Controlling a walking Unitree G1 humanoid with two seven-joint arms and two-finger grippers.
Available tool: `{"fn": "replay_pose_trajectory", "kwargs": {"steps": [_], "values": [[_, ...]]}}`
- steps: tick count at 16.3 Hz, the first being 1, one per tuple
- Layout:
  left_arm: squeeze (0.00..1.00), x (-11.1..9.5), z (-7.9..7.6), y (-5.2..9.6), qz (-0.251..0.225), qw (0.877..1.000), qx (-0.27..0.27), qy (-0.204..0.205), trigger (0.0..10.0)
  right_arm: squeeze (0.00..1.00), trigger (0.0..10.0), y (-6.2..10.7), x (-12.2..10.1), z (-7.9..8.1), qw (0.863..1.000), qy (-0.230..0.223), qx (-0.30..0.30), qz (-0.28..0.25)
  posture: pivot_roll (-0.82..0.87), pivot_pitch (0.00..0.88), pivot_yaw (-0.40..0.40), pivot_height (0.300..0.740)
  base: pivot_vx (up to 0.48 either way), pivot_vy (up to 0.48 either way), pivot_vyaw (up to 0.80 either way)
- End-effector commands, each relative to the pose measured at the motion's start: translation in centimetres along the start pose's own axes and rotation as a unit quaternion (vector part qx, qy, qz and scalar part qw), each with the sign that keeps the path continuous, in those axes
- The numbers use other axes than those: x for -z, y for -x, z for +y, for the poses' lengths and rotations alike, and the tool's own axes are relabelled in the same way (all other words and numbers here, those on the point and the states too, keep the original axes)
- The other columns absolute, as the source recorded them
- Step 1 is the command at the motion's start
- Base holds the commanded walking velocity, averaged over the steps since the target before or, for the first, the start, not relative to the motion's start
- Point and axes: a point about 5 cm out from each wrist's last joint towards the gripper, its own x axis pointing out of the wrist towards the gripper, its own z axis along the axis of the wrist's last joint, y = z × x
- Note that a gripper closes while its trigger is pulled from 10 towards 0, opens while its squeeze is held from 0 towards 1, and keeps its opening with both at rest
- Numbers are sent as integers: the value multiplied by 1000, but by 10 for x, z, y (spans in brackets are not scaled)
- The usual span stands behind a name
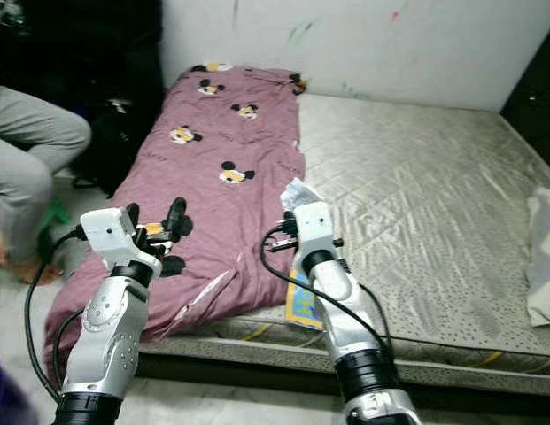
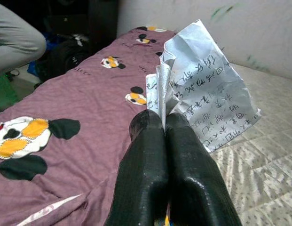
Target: Clean up the room
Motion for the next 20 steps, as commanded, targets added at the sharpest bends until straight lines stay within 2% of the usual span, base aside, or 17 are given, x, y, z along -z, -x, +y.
{"fn": "replay_pose_trajectory", "kwargs": {"steps": [1,12,18,20], "values": [[0,-2,-7,0,-8,1000,13,7,10000,0,10000,-1,-3,-5,1000,2,7,-5,-85,16,-35,740,382,0,0],[0,-1,-8,0,-5,1000,13,11,10000,0,10000,-3,-3,-5,1000,3,8,-6,-86,6,-36,740,396,0,-151],[0,4,-9,-1,12,1000,0,25,10000,0,10000,-3,-2,-6,1000,5,10,-4,-83,2,-30,740,0,0,0],[0,3,-9,-1,12,1000,2,22,10000,0,10000,-3,-1,-6,1000,4,11,-3,-82,4,-29,740,0,396,0]]}}
